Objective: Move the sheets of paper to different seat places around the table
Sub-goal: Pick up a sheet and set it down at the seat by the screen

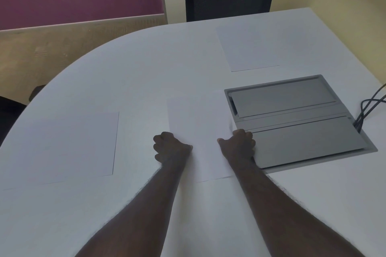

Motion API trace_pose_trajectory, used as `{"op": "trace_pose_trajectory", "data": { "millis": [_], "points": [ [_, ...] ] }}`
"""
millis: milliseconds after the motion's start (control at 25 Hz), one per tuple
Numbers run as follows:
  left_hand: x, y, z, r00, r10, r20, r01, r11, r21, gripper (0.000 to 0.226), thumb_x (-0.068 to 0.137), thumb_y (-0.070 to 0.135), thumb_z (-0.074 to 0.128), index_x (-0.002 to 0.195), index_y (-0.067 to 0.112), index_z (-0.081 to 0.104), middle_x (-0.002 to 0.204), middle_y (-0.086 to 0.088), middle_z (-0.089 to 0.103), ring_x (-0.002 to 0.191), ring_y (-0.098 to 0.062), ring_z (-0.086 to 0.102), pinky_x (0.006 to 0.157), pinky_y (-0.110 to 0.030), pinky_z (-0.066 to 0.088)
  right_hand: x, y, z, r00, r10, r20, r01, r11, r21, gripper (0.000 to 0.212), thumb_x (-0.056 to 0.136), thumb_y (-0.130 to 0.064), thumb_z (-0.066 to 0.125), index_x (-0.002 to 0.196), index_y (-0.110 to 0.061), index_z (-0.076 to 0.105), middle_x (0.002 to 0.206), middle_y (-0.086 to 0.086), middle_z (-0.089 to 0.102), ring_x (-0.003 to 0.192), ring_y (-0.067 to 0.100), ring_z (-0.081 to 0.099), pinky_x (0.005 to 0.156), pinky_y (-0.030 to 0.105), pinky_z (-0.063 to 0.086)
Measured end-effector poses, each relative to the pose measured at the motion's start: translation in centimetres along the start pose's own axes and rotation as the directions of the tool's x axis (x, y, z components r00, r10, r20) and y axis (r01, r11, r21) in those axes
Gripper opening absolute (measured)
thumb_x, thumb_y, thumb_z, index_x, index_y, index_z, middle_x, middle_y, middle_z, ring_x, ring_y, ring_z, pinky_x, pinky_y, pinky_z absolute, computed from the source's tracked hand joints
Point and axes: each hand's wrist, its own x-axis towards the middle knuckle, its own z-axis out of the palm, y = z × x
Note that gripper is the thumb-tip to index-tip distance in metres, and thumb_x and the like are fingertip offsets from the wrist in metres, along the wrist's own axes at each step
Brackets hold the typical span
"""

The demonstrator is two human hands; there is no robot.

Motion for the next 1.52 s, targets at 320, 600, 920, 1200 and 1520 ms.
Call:
{"op": "trace_pose_trajectory", "data": {
  "millis": [320, 600, 920, 1200, 1520],
  "points": [
    [-0.2, -0.4, -0.2, 1.000, 0.020, -0.010, -0.021, 0.999, -0.047, 0.076, 0.066, 0.030, 0.082, 0.130, 0.018, 0.042, 0.131, -0.003, 0.038, 0.123, -0.025, 0.043, 0.088, -0.039, 0.039, 0.4, -0.7, -0.6, 1.000, 0.022, 0.018, -0.025, 0.981, 0.192, 0.053, 0.079, -0.044, 0.068, 0.120, -0.015, 0.051, 0.119, 0.007, 0.063, 0.113, 0.033, 0.057, 0.095, 0.043, 0.041],
    [0.0, -0.7, -0.1, 1.000, 0.021, -0.005, -0.021, 0.998, -0.052, 0.082, 0.064, 0.035, 0.084, 0.132, 0.020, 0.041, 0.132, -0.002, 0.038, 0.124, -0.025, 0.043, 0.093, -0.044, 0.041, 3.2, 0.0, -1.2, 0.997, -0.041, 0.069, 0.020, 0.960, 0.280, 0.009, 0.083, -0.025, 0.063, 0.077, -0.017, 0.063, 0.091, 0.010, 0.068, 0.096, 0.034, 0.062, 0.084, 0.034, 0.047],
    [0.1, -1.0, 0.1, 0.999, 0.042, -0.012, -0.043, 0.970, -0.239, 0.057, 0.076, 0.033, 0.073, 0.125, 0.021, 0.048, 0.126, 0.001, 0.046, 0.117, -0.025, 0.048, 0.092, -0.043, 0.038, 3.5, 1.7, -0.9, 0.998, -0.045, 0.031, 0.029, 0.917, 0.399, 0.018, 0.086, -0.014, 0.067, 0.099, -0.002, 0.073, 0.102, 0.015, 0.073, 0.102, 0.031, 0.065, 0.090, 0.034, 0.048],
    [0.0, -1.4, -1.5, 1.000, -0.015, -0.003, 0.013, 0.917, -0.399, 0.038, 0.092, 0.037, 0.052, 0.124, 0.017, 0.055, 0.121, -0.004, 0.063, 0.110, -0.029, 0.059, 0.101, -0.046, 0.042, 2.0, 2.5, -2.4, 0.996, -0.018, 0.087, -0.034, 0.830, 0.557, 0.018, 0.086, -0.013, 0.068, 0.098, 0.000, 0.072, 0.082, 0.007, 0.063, 0.080, 0.020, 0.056, 0.075, 0.025, 0.039],
    [-2.8, -3.0, -5.1, 0.999, 0.005, -0.033, -0.018, 0.909, -0.416, 0.023, 0.089, 0.028, 0.047, 0.068, 0.021, 0.052, 0.084, -0.005, 0.063, 0.076, -0.026, 0.053, 0.086, -0.046, 0.051, -0.8, 2.2, -4.9, 0.996, -0.046, 0.079, -0.011, 0.798, 0.603, 0.016, 0.084, -0.014, 0.070, 0.092, -0.001, 0.073, 0.079, 0.008, 0.065, 0.076, 0.020, 0.056, 0.074, 0.029, 0.045]
  ]
}}
